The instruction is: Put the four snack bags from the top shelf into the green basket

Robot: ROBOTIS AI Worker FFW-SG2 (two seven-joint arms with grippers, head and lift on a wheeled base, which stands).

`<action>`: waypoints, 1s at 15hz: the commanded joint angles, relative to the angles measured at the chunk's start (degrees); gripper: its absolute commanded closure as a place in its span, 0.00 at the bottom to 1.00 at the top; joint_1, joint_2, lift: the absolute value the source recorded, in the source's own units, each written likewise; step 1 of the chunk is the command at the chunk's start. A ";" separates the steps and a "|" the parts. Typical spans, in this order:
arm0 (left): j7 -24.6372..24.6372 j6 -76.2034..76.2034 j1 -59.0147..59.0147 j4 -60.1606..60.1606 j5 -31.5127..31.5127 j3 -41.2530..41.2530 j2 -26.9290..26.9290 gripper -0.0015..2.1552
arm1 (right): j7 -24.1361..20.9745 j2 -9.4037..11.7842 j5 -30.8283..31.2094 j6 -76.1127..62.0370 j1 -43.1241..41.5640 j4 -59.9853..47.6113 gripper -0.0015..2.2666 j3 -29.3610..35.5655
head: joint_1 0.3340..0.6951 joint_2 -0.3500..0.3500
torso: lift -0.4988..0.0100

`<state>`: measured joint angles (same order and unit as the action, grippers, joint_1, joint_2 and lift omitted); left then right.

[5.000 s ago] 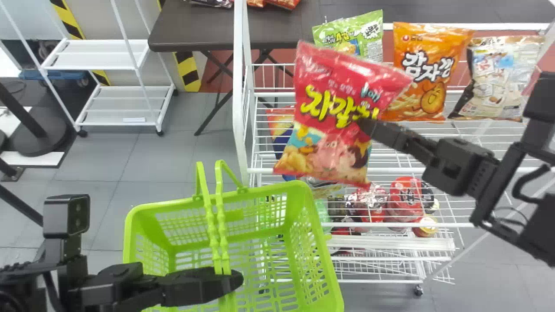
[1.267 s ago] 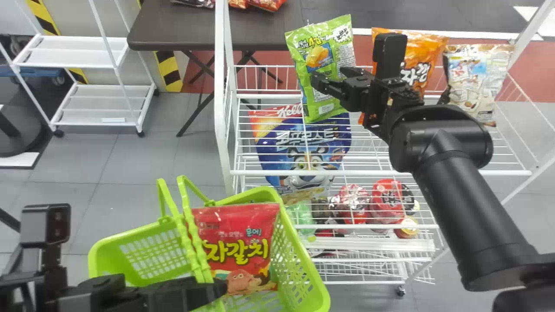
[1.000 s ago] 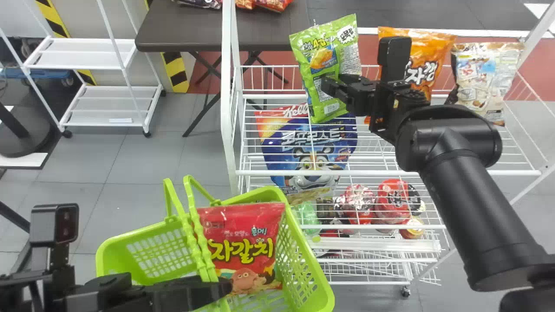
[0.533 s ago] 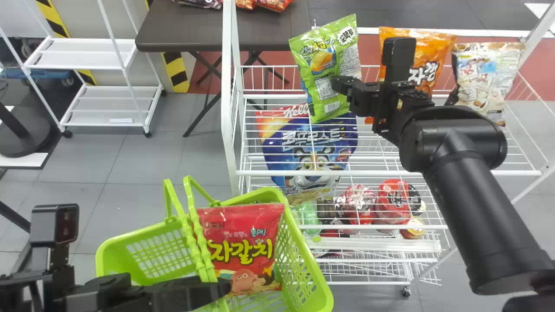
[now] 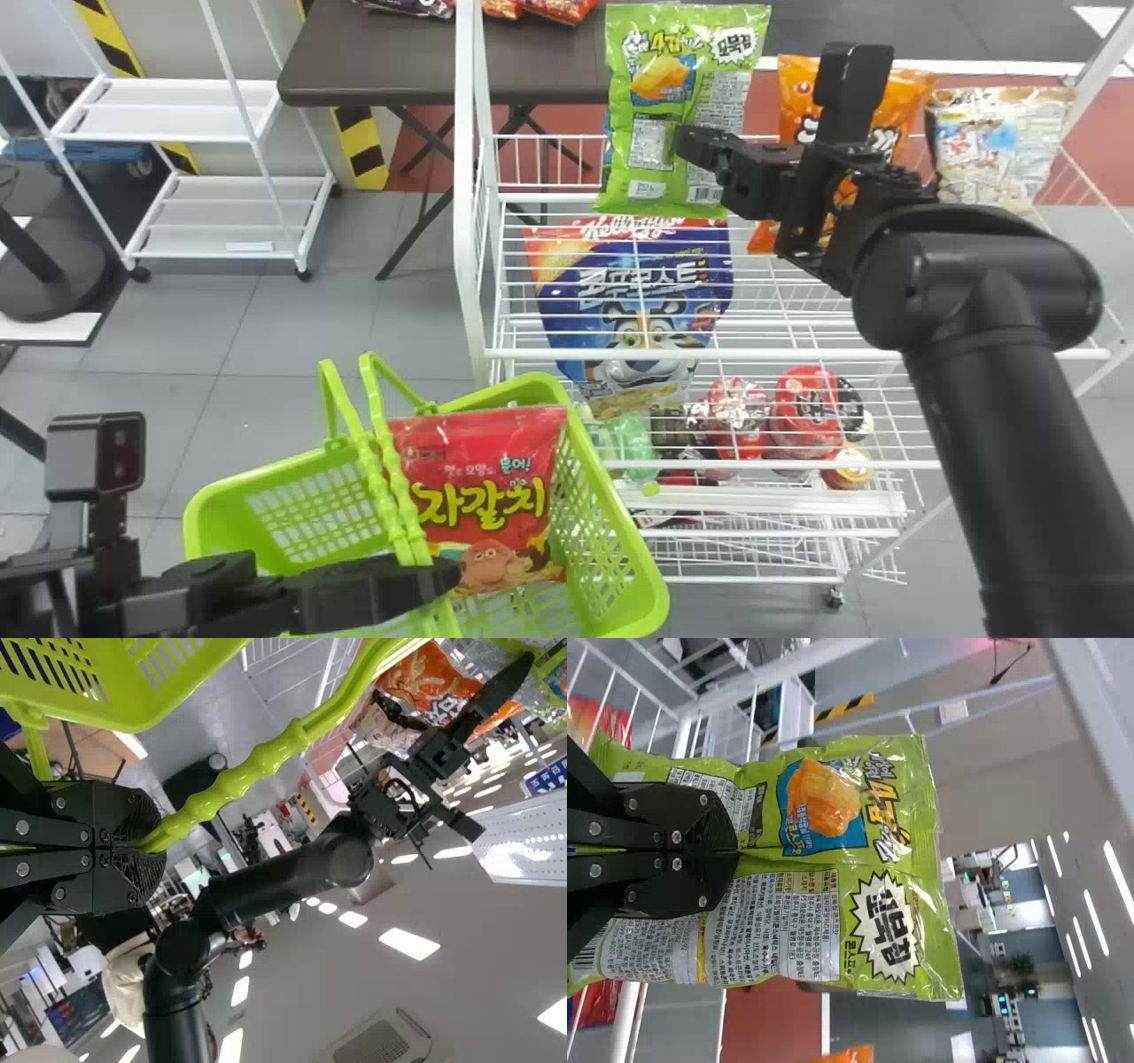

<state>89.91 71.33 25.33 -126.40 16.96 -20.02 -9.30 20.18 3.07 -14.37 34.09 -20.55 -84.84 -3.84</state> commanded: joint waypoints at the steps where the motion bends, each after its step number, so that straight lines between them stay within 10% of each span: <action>1: 0.66 0.00 -0.19 0.02 0.09 -0.54 0.07 1.00 | 0.12 0.01 -2.86 8.41 4.64 -10.25 0.99 -0.12 | 1.00 0.55 | 0.97; 8: 0.66 0.18 -2.30 0.46 -0.09 -1.07 0.07 1.00 | -0.23 2.29 -16.48 42.16 21.25 -41.19 0.99 0.50 | 1.00 0.74 | 0.97; 15: 0.66 1.41 -3.01 0.37 0.27 -0.02 0.16 1.00 | -3.39 2.56 -22.98 54.82 23.18 -45.59 0.99 -4.34 | 1.00 0.88 | 0.97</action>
<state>89.91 72.55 22.19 -125.77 16.95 -20.29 -9.14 16.79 5.85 -37.55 88.80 2.90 -130.87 -5.65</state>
